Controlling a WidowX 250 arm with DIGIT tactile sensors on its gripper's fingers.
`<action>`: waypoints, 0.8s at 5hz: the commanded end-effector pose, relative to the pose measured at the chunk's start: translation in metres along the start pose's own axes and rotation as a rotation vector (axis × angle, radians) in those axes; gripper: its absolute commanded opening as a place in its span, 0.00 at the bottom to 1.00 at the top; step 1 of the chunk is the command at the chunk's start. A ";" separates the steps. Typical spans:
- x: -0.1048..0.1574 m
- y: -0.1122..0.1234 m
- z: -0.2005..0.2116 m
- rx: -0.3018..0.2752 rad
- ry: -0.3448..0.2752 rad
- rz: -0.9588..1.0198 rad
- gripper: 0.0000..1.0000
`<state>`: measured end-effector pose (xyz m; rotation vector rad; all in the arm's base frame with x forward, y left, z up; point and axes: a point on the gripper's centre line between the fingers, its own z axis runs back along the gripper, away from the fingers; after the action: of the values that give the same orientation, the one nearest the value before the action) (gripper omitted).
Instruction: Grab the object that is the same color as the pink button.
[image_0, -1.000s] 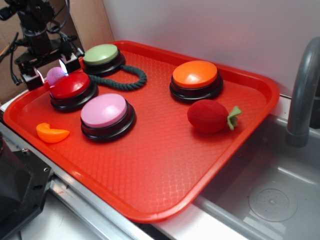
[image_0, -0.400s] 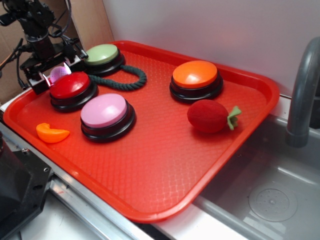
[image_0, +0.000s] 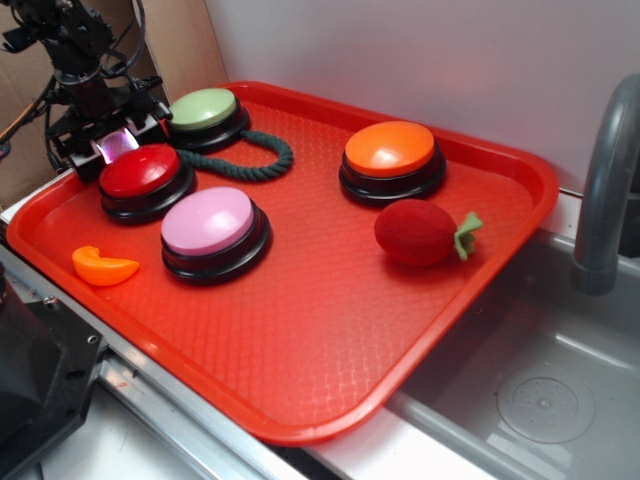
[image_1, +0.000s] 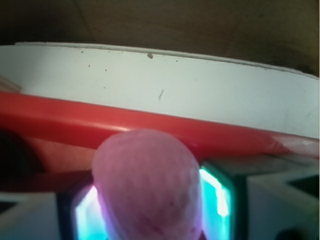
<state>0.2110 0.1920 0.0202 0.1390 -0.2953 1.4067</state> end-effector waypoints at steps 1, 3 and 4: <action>0.007 -0.001 0.055 -0.066 -0.016 -0.174 0.00; -0.018 -0.023 0.115 -0.122 0.067 -0.474 0.00; -0.042 -0.034 0.134 -0.179 0.116 -0.650 0.00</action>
<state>0.2242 0.0981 0.1191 -0.0041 -0.1700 0.7437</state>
